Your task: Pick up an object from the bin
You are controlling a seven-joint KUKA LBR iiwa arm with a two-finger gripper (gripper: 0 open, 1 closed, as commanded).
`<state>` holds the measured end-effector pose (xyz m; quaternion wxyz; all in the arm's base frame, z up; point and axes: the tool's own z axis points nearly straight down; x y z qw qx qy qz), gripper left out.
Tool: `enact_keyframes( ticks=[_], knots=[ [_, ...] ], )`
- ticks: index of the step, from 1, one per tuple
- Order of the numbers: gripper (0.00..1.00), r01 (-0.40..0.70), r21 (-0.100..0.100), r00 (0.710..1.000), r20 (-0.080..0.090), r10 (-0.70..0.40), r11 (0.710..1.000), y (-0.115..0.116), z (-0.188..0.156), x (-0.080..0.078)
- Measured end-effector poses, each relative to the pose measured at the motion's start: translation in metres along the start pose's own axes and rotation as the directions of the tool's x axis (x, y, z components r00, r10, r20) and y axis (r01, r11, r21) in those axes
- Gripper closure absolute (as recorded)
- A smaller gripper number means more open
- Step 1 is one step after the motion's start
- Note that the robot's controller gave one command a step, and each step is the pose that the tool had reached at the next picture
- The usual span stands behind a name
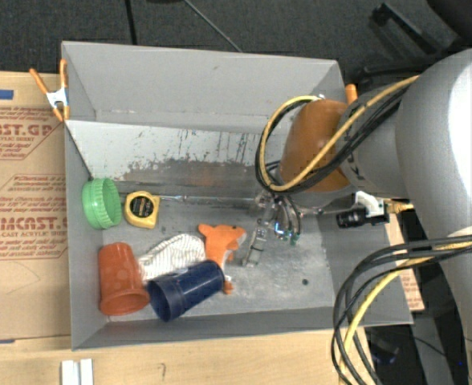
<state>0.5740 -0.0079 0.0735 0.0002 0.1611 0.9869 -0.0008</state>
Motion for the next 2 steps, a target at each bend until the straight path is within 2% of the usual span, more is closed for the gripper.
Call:
enact_keyframes(
  ticks=[1, 2],
  knots=[
    [0.0, 0.358, -0.001, 0.934, 0.002, -0.358, 0.934, 0.039, 0.002, 0.014],
    [1.0, 0.236, -0.002, 0.972, 0.003, -0.236, 0.972, 0.066, 0.003, 0.021]
  ],
)
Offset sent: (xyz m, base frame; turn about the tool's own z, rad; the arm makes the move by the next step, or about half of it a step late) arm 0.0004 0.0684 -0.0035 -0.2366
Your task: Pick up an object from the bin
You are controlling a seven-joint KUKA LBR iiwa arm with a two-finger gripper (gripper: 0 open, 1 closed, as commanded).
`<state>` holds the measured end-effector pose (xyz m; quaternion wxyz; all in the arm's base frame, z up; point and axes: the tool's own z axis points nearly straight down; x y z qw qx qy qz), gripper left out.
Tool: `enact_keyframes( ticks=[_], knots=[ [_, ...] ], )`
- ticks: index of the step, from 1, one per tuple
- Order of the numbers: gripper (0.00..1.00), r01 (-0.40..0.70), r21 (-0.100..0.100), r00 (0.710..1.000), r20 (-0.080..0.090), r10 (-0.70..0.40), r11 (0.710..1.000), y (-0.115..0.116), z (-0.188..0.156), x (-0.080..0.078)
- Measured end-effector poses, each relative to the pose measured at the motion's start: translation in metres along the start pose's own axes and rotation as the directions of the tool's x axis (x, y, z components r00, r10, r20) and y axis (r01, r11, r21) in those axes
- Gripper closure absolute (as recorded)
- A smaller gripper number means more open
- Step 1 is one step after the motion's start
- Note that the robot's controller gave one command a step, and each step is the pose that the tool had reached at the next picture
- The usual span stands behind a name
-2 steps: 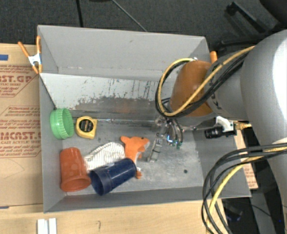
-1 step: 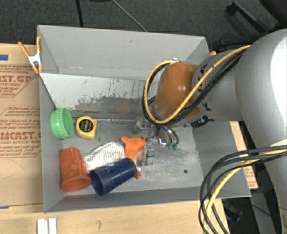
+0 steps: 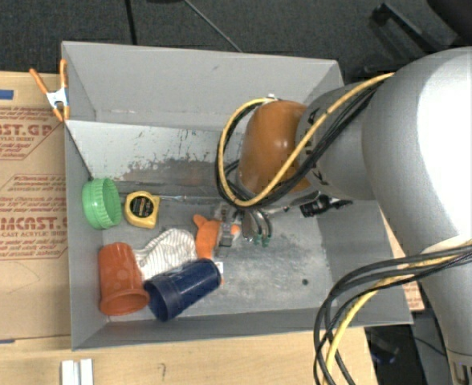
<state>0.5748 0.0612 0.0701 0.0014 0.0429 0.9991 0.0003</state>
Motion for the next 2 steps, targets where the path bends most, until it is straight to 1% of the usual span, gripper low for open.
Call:
enact_keyframes(
  ticks=[2],
  knots=[
    [1.0, 0.0, 0.0, 1.0, 0.0, 0.0, 1.0, 0.0, 0.0, 0.0]
  ],
)
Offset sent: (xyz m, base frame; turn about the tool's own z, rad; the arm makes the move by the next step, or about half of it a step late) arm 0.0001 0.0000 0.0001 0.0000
